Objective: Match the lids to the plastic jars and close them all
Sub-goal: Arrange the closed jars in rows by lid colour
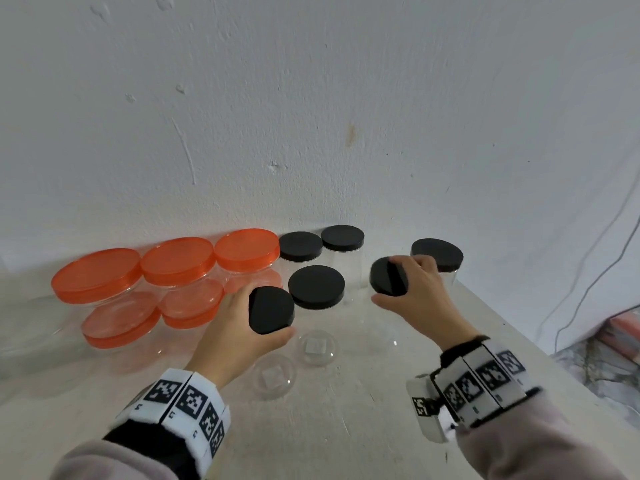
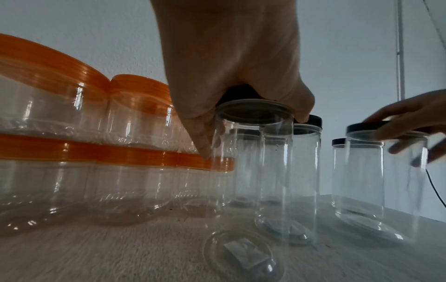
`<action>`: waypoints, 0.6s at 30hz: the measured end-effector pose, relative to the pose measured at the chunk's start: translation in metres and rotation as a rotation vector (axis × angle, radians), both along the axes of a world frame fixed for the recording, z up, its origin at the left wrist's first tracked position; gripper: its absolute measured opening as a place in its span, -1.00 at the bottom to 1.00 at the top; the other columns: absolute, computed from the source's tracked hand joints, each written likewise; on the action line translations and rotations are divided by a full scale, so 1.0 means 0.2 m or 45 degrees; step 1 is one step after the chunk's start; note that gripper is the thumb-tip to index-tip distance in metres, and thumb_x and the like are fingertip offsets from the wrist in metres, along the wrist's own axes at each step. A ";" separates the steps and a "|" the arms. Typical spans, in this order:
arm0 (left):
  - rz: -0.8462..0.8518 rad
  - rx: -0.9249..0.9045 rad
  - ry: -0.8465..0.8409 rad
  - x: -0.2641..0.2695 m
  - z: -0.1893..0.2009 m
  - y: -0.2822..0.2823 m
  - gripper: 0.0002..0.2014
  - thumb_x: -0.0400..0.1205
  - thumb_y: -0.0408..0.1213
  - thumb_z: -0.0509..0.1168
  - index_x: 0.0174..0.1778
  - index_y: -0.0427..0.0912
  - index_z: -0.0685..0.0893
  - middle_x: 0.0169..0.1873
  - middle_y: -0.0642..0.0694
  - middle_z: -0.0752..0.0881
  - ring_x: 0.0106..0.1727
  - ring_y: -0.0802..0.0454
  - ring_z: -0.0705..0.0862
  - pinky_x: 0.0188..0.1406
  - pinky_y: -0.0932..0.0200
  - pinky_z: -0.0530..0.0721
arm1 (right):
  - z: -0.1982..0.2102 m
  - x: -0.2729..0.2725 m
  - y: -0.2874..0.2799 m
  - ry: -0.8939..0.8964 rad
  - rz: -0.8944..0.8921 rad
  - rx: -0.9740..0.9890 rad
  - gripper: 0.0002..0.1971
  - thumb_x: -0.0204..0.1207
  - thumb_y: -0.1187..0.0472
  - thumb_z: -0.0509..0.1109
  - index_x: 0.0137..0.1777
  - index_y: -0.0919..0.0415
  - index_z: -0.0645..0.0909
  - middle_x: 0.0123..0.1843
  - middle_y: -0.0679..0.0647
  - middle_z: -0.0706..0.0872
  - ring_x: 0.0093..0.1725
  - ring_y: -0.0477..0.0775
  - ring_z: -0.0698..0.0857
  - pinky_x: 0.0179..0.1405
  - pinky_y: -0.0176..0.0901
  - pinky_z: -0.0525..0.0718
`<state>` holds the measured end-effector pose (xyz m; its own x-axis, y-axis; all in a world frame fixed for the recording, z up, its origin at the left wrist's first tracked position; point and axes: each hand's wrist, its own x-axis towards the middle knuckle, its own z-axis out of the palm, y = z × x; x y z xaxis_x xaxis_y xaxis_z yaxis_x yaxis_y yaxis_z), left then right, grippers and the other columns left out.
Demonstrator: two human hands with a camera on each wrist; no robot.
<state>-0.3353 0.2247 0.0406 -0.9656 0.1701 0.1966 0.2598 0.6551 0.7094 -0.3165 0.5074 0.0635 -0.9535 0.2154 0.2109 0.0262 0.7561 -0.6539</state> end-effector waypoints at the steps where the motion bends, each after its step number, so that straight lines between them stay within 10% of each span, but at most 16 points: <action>1: 0.002 -0.002 0.001 0.00 0.00 0.00 -0.22 0.24 0.19 0.55 0.36 0.22 0.40 0.19 0.10 0.51 0.13 0.14 0.58 -0.01 0.11 0.68 | 0.01 -0.04 -0.02 -0.011 0.051 0.004 -0.32 0.37 0.06 0.59 0.47 0.06 0.43 0.36 0.04 0.28 0.33 0.18 0.39 0.35 0.01 0.49; 13: 0.018 -0.026 0.010 0.01 0.00 0.00 -0.18 0.25 0.17 0.54 0.41 0.18 0.37 0.18 0.10 0.50 0.11 0.15 0.56 -0.13 0.23 0.58 | 0.06 -0.24 0.02 -0.218 0.315 0.122 -0.20 0.34 -0.12 0.60 0.54 -0.02 0.35 0.52 0.06 0.21 0.47 0.17 0.36 0.48 0.07 0.44; 18: 0.033 -0.051 0.002 0.01 0.00 0.00 -0.16 0.27 0.16 0.56 0.45 0.15 0.35 0.20 0.09 0.49 0.12 0.12 0.56 -0.11 0.19 0.60 | 0.15 -0.19 0.19 0.153 0.057 0.065 -0.28 0.37 -0.25 0.49 0.50 -0.01 0.46 0.58 0.05 0.26 0.57 0.07 0.18 0.43 -0.04 0.25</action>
<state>-0.3333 0.2254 0.0402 -0.9696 0.1523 0.1914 0.2430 0.6895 0.6823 -0.3552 0.5450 0.0942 -0.9291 0.1594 0.3338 -0.0845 0.7872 -0.6109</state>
